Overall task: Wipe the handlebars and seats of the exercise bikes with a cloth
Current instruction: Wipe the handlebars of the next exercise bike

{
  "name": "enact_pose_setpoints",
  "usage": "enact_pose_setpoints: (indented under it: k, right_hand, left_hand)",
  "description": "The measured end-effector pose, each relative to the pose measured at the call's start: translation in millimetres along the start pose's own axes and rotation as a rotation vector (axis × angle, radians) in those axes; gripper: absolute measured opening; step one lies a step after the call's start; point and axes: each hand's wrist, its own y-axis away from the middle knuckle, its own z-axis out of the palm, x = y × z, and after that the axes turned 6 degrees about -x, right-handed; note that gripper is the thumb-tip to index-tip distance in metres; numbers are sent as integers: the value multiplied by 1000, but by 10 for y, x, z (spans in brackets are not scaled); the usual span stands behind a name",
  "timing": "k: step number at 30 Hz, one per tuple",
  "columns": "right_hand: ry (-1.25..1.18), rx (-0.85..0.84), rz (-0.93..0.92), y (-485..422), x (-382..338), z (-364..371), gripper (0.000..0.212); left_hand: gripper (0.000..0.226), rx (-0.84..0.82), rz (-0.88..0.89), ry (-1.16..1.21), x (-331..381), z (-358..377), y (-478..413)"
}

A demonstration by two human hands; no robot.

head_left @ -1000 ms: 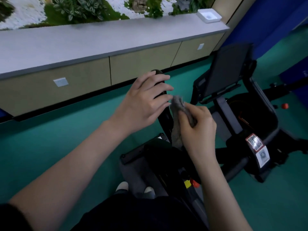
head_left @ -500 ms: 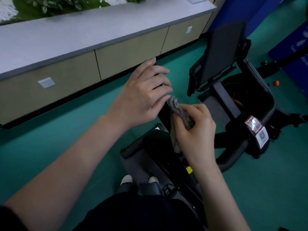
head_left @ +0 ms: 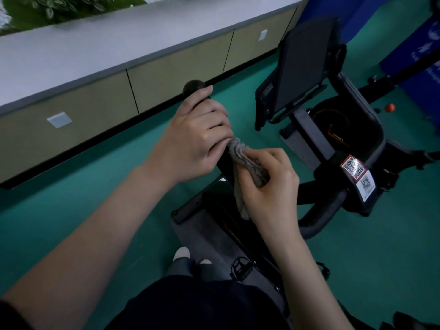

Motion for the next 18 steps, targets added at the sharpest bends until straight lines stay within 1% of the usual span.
enact_pose_setpoints:
  k: [6, 9, 11, 14, 18]
  right_hand:
    - [30, 0, -101, 194, 113, -68, 18]
    - [41, -98, -217, 163, 113, -35, 19]
    - [37, -156, -253, 165, 170, -97, 21]
    - [-4, -173, -222, 205, 261, -232, 19]
    - [-78, -94, -93, 157, 232, -218, 15]
  left_hand:
    - [16, -50, -37, -20, 25, -24, -13]
    - [17, -85, -48, -30, 37, -38, -18]
    - [17, -92, -52, -29, 39, -46, -22]
    - [16, -101, -68, -30, 47, -49, -26]
    - [15, -90, -68, -66, 98, -39, -28]
